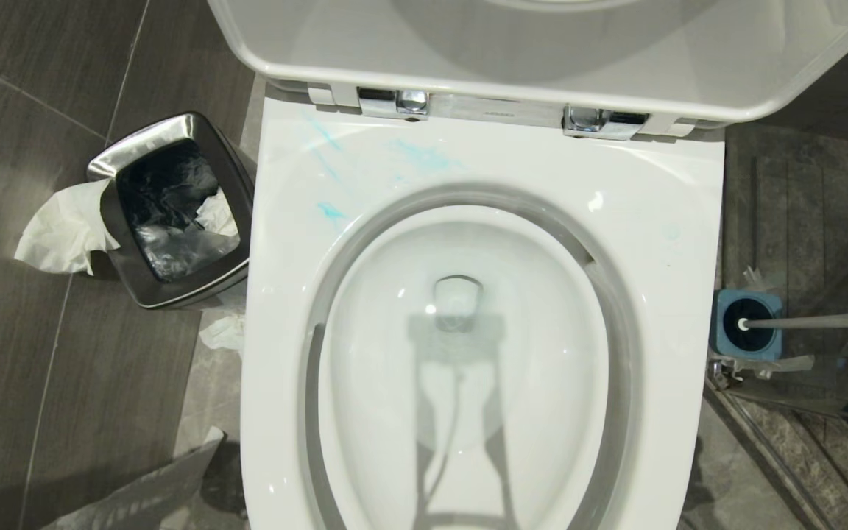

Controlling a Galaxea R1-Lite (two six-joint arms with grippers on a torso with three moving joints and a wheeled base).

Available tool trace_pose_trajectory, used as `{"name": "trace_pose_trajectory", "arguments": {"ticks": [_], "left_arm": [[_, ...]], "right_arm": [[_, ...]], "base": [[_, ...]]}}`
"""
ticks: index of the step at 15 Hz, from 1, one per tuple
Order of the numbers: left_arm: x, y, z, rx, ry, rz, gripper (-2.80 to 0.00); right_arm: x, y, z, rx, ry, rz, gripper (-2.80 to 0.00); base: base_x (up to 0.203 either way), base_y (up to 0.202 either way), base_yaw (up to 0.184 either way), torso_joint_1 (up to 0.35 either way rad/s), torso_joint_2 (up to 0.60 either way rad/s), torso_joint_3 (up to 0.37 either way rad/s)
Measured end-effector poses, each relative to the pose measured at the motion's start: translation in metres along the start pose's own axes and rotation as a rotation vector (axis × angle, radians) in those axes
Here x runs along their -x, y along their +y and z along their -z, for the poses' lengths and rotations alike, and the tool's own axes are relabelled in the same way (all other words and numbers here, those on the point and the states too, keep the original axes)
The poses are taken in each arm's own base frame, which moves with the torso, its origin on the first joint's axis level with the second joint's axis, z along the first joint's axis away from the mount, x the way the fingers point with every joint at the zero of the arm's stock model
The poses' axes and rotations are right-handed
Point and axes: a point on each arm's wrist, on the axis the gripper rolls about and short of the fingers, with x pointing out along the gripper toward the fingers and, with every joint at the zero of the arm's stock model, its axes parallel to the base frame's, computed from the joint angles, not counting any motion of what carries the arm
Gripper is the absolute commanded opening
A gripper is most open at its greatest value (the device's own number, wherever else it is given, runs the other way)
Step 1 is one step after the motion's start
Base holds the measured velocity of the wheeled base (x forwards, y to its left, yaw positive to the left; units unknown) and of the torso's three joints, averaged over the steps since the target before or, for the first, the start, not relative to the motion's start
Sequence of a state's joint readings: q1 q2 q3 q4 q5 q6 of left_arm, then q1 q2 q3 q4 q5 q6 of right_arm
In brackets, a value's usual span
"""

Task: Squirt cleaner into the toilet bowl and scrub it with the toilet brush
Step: Pour in the cleaning agent

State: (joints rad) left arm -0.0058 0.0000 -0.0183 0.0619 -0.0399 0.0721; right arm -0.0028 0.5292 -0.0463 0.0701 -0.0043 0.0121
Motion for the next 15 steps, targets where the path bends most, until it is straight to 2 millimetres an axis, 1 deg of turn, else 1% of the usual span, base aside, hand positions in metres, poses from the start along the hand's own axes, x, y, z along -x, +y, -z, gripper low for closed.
{"name": "trace_pose_trajectory", "arguments": {"ticks": [1,2,4,6,7,9,11,13,15], "left_arm": [[0.0,0.0,0.0,0.001,0.0,0.0,-2.8],[0.0,0.0,0.0,0.001,0.0,-0.001,-2.8],[0.0,0.0,0.0,0.001,0.0,0.0,-2.8],[0.0,0.0,0.0,0.0,0.0,0.0,-2.8],[0.0,0.0,0.0,0.001,0.001,0.0,-2.8],[0.0,0.0,0.0,0.001,0.0,0.0,-2.8],[0.0,0.0,0.0,0.001,0.0,0.0,-2.8],[0.0,0.0,0.0,0.001,0.0,-0.001,-2.8],[0.0,0.0,0.0,0.001,0.0,0.0,-2.8]], "right_arm": [[-0.004,0.0,-0.01,-0.011,0.052,-0.001,-2.8],[-0.008,0.0,-0.024,-0.029,0.09,-0.005,-2.8],[-0.021,0.001,-0.063,-0.069,0.143,-0.019,-2.8],[-0.045,0.002,-0.099,-0.086,0.169,-0.029,-2.8],[-0.06,0.003,-0.112,-0.079,0.165,-0.035,-2.8],[-0.093,0.003,-0.128,-0.043,0.092,-0.045,-2.8],[-0.125,0.003,-0.131,0.011,-0.02,-0.049,-2.8],[-0.151,0.004,-0.135,0.067,-0.155,-0.045,-2.8],[-0.17,0.004,-0.137,0.114,-0.301,-0.034,-2.8]], "base": [[0.0,0.0,0.0,0.0,0.0,0.0],[0.0,0.0,0.0,0.0,0.0,0.0],[0.0,0.0,0.0,0.0,0.0,0.0],[0.0,0.0,0.0,0.0,0.0,0.0],[0.0,0.0,0.0,0.0,0.0,0.0],[0.0,0.0,0.0,0.0,0.0,0.0],[0.0,0.0,0.0,0.0,0.0,0.0],[0.0,0.0,0.0,0.0,0.0,0.0],[0.0,0.0,0.0,0.0,0.0,0.0]]}}
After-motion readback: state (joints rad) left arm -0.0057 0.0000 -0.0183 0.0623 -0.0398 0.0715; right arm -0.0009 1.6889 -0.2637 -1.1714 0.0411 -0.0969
